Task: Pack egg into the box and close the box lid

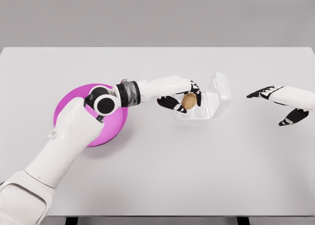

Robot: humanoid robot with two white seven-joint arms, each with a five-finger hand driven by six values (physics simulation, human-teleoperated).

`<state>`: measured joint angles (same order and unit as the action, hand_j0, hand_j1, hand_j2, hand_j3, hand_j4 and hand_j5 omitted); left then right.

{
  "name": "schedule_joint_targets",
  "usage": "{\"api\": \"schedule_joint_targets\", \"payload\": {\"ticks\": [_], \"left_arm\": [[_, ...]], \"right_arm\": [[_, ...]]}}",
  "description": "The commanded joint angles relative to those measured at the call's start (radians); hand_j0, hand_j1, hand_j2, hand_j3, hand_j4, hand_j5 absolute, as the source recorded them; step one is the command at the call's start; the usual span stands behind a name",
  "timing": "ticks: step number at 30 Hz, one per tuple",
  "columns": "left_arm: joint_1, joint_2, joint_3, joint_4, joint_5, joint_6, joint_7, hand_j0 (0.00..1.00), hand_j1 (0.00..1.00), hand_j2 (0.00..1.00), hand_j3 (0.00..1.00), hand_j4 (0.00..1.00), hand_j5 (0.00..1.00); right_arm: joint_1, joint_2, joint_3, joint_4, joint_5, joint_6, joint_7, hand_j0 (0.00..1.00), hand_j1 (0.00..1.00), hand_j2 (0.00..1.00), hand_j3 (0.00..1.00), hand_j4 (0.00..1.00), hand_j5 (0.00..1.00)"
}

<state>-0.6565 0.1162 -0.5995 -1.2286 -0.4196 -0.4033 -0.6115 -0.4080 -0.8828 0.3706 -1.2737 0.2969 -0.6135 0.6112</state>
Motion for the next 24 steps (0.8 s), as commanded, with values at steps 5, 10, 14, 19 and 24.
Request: {"api": "schedule_joint_targets", "payload": {"ticks": [5,10,14,19,24], "left_arm": [[0.002,-0.001,0.001,0.000,0.007,0.001,0.001,0.62,0.62,0.62,0.62,0.62,0.62],[0.002,0.003,0.001,-0.002,0.007,0.001,0.001,0.65,0.65,0.65,0.65,0.65,0.65],[0.002,0.007,0.001,-0.003,0.008,0.000,0.001,0.68,0.68,0.68,0.68,0.68,0.68],[0.003,0.010,0.001,-0.006,0.008,0.000,0.001,0.70,0.70,0.70,0.70,0.70,0.70],[0.005,0.011,0.001,-0.009,0.008,0.000,0.001,0.72,0.72,0.72,0.72,0.72,0.72]], "right_arm": [[0.002,0.005,0.002,-0.006,-0.007,0.003,0.000,1.00,1.00,1.00,1.00,1.00,1.00],[0.002,0.002,0.002,-0.004,-0.007,0.003,0.000,1.00,1.00,1.00,1.00,1.00,1.00],[0.002,-0.005,0.002,-0.004,-0.007,0.003,0.000,1.00,1.00,1.00,1.00,1.00,1.00],[0.002,-0.005,0.002,-0.001,-0.007,0.003,0.000,1.00,1.00,1.00,1.00,1.00,1.00],[0.003,-0.002,0.002,-0.001,-0.007,0.003,0.000,1.00,1.00,1.00,1.00,1.00,1.00]]}}
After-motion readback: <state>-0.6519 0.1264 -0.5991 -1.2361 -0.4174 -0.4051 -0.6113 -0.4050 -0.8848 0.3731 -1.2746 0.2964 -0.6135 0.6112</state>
